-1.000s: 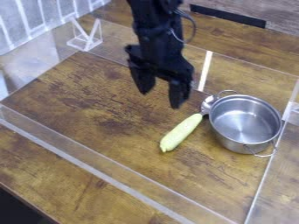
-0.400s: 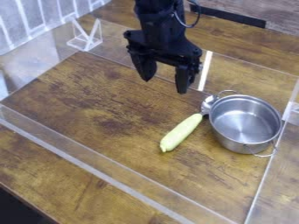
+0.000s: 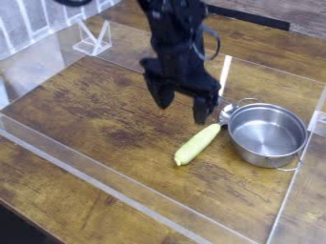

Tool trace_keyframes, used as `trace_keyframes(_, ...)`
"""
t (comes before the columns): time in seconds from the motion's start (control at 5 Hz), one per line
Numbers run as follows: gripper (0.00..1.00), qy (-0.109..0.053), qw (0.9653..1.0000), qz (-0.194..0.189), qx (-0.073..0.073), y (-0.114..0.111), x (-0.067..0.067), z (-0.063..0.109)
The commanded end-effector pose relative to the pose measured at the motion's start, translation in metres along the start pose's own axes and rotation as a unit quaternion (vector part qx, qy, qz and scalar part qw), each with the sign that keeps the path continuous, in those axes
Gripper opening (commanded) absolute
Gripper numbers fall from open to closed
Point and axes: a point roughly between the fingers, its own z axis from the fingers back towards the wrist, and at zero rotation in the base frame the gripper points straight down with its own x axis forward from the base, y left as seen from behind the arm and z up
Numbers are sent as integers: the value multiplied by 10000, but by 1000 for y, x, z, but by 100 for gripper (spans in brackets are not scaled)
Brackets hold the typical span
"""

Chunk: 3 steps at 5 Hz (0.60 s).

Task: Move the green spoon to the right

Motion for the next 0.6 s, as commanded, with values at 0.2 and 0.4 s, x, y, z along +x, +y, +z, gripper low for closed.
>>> trace_keyframes(0.2,100,-433,9989,-179,14,4,20,43)
trace_keyframes(0.4,100,-542,9985,-82,34,1,31,51)
